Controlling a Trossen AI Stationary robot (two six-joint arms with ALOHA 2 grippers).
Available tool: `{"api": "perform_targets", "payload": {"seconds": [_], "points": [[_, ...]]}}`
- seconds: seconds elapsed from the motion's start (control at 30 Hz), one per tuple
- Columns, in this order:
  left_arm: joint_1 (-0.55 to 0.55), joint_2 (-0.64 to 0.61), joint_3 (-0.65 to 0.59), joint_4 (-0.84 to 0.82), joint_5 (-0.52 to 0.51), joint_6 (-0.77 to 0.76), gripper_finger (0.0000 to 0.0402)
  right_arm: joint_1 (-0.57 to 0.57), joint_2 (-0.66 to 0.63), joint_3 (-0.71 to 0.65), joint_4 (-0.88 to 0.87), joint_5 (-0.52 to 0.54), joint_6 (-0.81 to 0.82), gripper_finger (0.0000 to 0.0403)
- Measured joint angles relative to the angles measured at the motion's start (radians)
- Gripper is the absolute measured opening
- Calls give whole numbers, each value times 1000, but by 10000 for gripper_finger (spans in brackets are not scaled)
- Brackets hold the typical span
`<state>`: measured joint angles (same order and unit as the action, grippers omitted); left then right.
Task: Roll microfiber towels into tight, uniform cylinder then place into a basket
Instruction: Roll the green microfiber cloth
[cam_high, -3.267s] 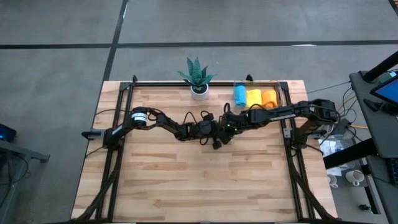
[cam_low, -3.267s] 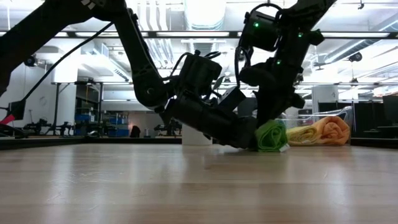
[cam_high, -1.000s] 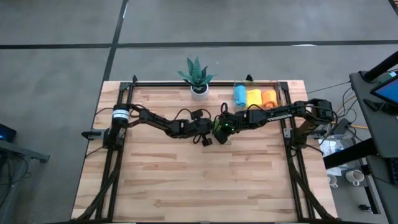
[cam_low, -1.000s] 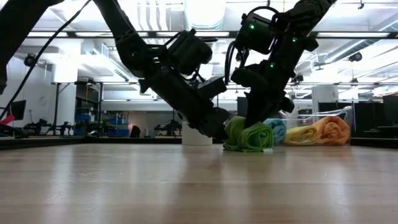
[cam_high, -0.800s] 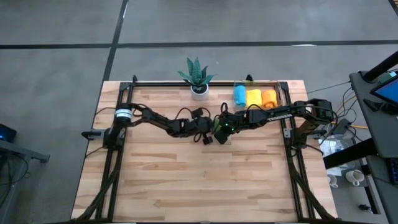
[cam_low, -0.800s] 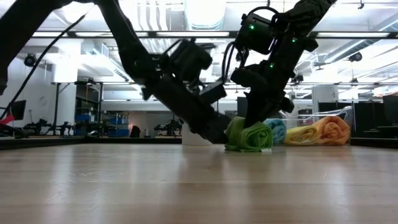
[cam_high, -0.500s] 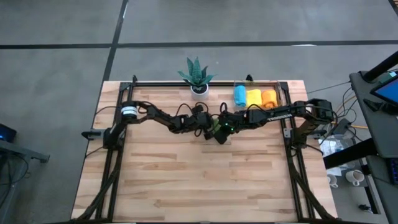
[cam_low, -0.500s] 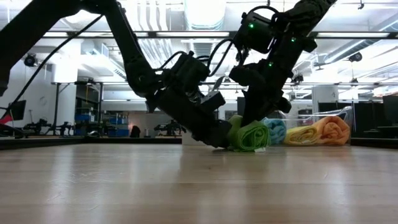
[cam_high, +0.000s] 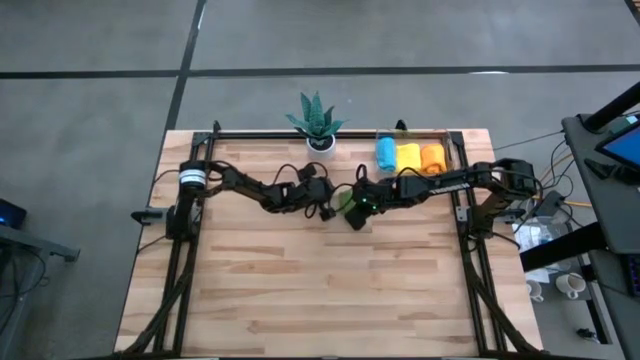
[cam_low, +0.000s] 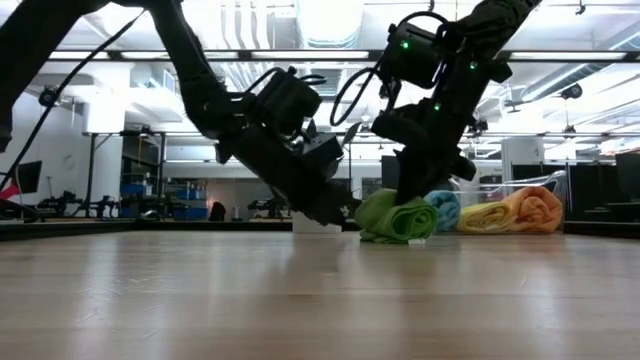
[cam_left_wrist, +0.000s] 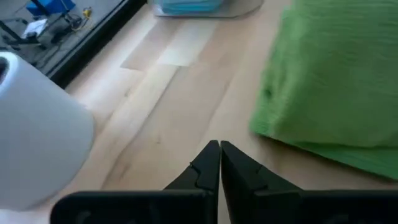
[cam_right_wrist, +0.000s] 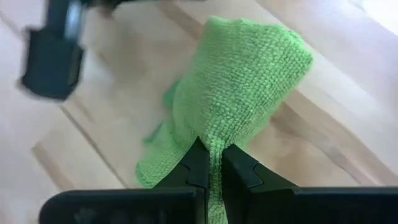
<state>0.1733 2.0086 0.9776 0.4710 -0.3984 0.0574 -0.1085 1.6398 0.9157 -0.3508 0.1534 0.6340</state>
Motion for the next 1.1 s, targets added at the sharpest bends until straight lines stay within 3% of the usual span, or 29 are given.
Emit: {"api": "perform_targets", "payload": {"seconds": [0.27, 0.47, 1.1], "points": [[-12, 3, -57, 132, 69, -10, 0, -15, 0, 0, -17, 16, 26, 13], [-23, -7, -67, 256, 268, 2, 0, -15, 0, 0, -21, 16, 20, 13], [20, 176, 78, 269, 266, 29, 0, -13, 1, -2, 25, 4, 20, 13]]}}
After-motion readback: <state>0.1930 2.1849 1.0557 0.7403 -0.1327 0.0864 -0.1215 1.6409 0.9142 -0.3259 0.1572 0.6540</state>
